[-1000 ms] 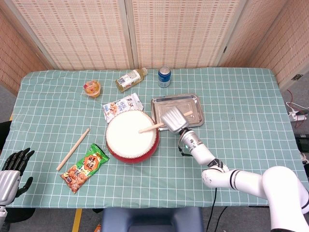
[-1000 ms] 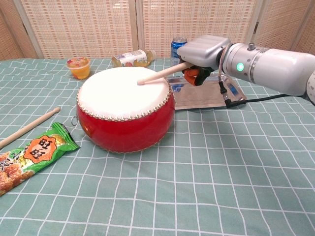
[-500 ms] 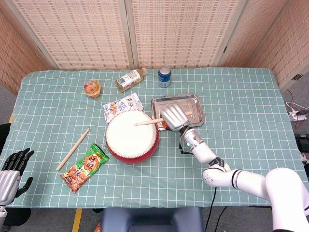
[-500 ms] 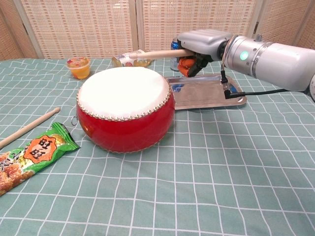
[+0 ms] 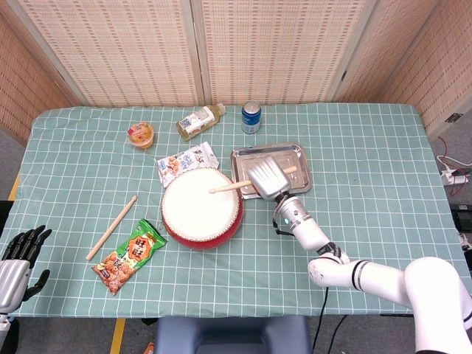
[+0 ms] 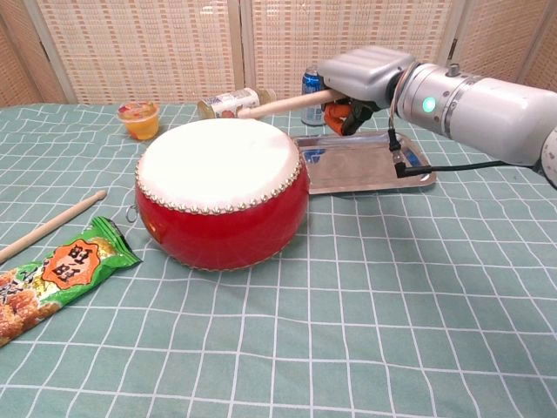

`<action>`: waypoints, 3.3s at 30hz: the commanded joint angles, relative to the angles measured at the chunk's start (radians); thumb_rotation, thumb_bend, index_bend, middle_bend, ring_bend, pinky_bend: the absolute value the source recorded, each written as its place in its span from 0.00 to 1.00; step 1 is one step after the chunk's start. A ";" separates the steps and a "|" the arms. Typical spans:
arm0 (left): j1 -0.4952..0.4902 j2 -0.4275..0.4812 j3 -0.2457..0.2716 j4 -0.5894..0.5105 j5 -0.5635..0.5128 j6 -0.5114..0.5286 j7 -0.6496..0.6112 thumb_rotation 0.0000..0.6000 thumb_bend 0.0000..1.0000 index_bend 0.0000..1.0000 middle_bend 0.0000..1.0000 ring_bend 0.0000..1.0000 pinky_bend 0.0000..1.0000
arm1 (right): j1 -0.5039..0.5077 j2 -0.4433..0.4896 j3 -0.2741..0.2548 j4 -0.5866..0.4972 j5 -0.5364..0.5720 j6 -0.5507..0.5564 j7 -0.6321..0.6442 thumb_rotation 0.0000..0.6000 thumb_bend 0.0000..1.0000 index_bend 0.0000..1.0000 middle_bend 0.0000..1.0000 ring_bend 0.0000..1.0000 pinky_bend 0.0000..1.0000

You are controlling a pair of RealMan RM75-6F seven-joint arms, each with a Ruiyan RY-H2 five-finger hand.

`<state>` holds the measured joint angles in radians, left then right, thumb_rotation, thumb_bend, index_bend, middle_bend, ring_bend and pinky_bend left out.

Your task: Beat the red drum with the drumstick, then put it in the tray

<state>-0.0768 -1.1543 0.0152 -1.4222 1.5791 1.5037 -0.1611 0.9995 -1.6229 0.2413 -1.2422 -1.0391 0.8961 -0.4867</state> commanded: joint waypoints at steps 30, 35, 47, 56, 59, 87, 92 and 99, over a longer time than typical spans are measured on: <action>-0.004 0.005 -0.001 -0.009 0.001 -0.004 0.011 1.00 0.37 0.01 0.00 0.00 0.01 | -0.053 -0.030 0.068 0.013 -0.108 0.058 0.309 1.00 0.61 1.00 1.00 1.00 1.00; -0.002 0.006 0.000 -0.010 -0.001 -0.004 0.011 1.00 0.37 0.01 0.00 0.00 0.01 | -0.030 -0.037 0.005 0.072 -0.136 0.014 0.184 1.00 0.61 1.00 1.00 1.00 1.00; 0.000 0.000 0.002 -0.002 -0.008 -0.010 0.006 1.00 0.36 0.01 0.00 0.00 0.01 | -0.012 -0.074 -0.030 0.120 -0.123 0.007 -0.015 1.00 0.61 1.00 1.00 1.00 1.00; -0.002 0.002 -0.001 -0.005 -0.003 -0.006 0.009 1.00 0.36 0.01 0.00 0.00 0.01 | -0.065 -0.009 0.048 0.118 -0.081 0.021 0.198 1.00 0.61 1.00 1.00 1.00 1.00; -0.002 0.004 0.000 -0.014 -0.001 -0.005 0.017 1.00 0.37 0.01 0.00 0.00 0.01 | -0.068 -0.011 0.029 0.180 -0.051 -0.040 0.194 1.00 0.61 1.00 1.00 1.00 1.00; 0.002 0.026 -0.002 -0.067 -0.036 -0.033 0.068 1.00 0.37 0.01 0.00 0.00 0.01 | 0.069 -0.337 0.019 0.885 -0.119 -0.394 0.549 1.00 0.33 0.44 0.41 0.34 0.49; -0.001 0.026 -0.004 -0.067 -0.037 -0.037 0.070 1.00 0.36 0.01 0.00 0.00 0.01 | 0.071 -0.346 0.017 0.912 -0.141 -0.401 0.587 1.00 0.31 0.37 0.37 0.28 0.43; -0.004 0.026 -0.005 -0.067 -0.031 -0.036 0.068 1.00 0.36 0.01 0.00 0.00 0.01 | 0.044 -0.302 0.008 0.871 -0.182 -0.347 0.646 1.00 0.30 0.30 0.32 0.21 0.36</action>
<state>-0.0810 -1.1283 0.0103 -1.4896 1.5474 1.4675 -0.0925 1.0546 -1.9416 0.2534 -0.3511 -1.2083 0.5284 0.1454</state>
